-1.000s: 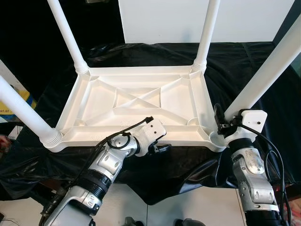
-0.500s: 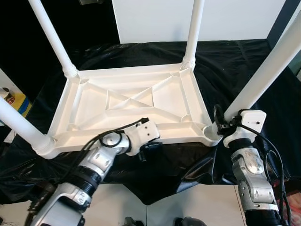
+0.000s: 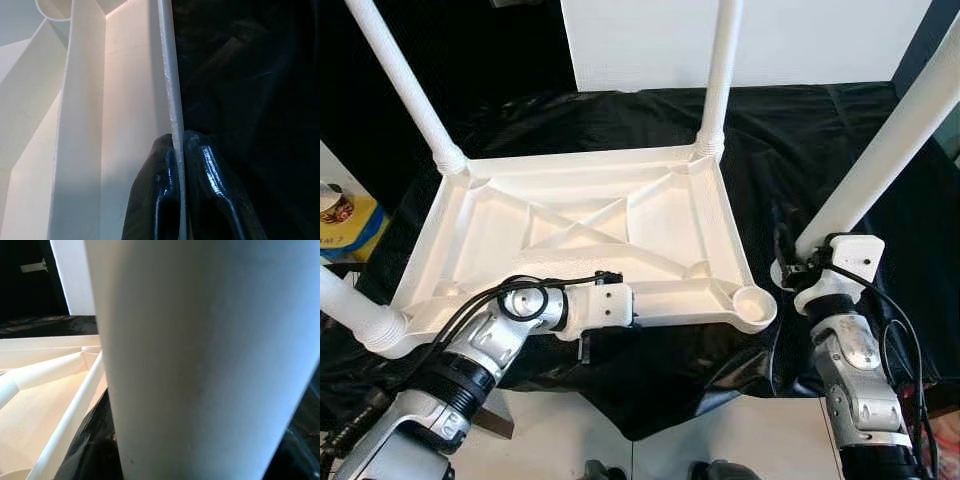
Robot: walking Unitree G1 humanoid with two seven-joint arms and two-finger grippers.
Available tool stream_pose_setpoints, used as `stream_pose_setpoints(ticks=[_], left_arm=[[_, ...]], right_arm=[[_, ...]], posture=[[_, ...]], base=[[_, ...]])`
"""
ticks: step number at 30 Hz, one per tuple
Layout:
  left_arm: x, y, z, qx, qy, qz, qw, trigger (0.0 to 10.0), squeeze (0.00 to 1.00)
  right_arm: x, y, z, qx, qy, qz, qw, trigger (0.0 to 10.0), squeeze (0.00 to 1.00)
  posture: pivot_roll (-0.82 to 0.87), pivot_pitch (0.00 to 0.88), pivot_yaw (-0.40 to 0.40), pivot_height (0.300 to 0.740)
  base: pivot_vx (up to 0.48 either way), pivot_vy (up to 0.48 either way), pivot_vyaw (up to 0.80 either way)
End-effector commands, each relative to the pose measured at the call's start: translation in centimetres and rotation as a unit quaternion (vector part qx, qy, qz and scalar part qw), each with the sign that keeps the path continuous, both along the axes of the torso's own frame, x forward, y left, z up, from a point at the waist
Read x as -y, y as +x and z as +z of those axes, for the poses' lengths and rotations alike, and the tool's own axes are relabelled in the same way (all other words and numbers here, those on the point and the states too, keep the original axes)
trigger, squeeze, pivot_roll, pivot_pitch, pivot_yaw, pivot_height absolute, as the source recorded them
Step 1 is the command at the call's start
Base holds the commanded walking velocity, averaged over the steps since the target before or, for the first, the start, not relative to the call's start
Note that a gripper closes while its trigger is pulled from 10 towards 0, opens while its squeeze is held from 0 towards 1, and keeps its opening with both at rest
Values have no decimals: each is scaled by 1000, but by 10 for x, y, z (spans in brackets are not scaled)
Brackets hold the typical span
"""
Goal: Building children table
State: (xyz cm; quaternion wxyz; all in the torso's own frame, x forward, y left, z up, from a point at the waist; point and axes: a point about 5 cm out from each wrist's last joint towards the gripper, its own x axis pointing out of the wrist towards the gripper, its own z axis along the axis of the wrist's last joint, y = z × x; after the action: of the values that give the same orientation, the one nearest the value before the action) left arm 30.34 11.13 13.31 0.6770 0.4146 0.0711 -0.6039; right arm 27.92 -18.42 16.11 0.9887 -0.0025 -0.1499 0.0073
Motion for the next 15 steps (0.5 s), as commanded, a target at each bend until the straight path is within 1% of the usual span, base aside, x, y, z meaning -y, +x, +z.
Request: stream_pose_setpoints(ticks=[1,2,3,8,9,10,11,12,13,14,15], left_arm=[[-9,9,7,37,1,43,998,10000,0],[-8,12,10,42,-11,55,998,10000,580],[-8,14,12,44,-21,63,997,10000,1000],[-7,17,19,61,-36,66,995,10000,1000],[-6,17,23,62,-49,69,995,10000,514],[-4,17,26,58,-64,69,994,10000,0],[-4,17,26,58,-64,69,994,10000,0],[2,16,39,46,-121,77,989,10000,0],[3,16,42,42,-134,79,987,10000,0],[6,16,48,40,-161,81,983,10000,0],[6,16,48,40,-161,81,983,10000,0]], right_arm=[[-2,1,-3,-7,2,4,1000,10000,0],[-3,2,-3,-8,4,5,1000,10000,0],[-4,3,-3,-9,4,6,1000,10000,0],[-6,2,-2,-7,2,14,1000,10000,0],[-6,2,-3,-9,2,14,1000,10000,0],[-5,2,-3,-10,3,13,1000,10000,0],[-5,2,-3,-10,3,13,1000,10000,0],[-5,1,-4,-13,3,13,1000,10000,0],[-5,0,-4,-13,2,14,1000,10000,0],[-5,0,-4,-12,1,17,1000,10000,0],[-5,0,-4,-12,1,17,1000,10000,0]], posture=[[-126,106,59,740],[-126,116,59,740],[-126,116,59,740],[-119,131,63,740],[-118,133,62,740],[-118,135,61,740],[-118,135,61,740],[-110,146,61,740],[-110,146,61,740],[-109,142,59,740],[-109,142,59,740]], base=[[0,0,0],[0,0,0],[0,0,0],[0,0,0],[0,0,0],[0,0,0],[0,0,0],[0,0,0],[0,0,0],[0,0,0],[0,0,0]])
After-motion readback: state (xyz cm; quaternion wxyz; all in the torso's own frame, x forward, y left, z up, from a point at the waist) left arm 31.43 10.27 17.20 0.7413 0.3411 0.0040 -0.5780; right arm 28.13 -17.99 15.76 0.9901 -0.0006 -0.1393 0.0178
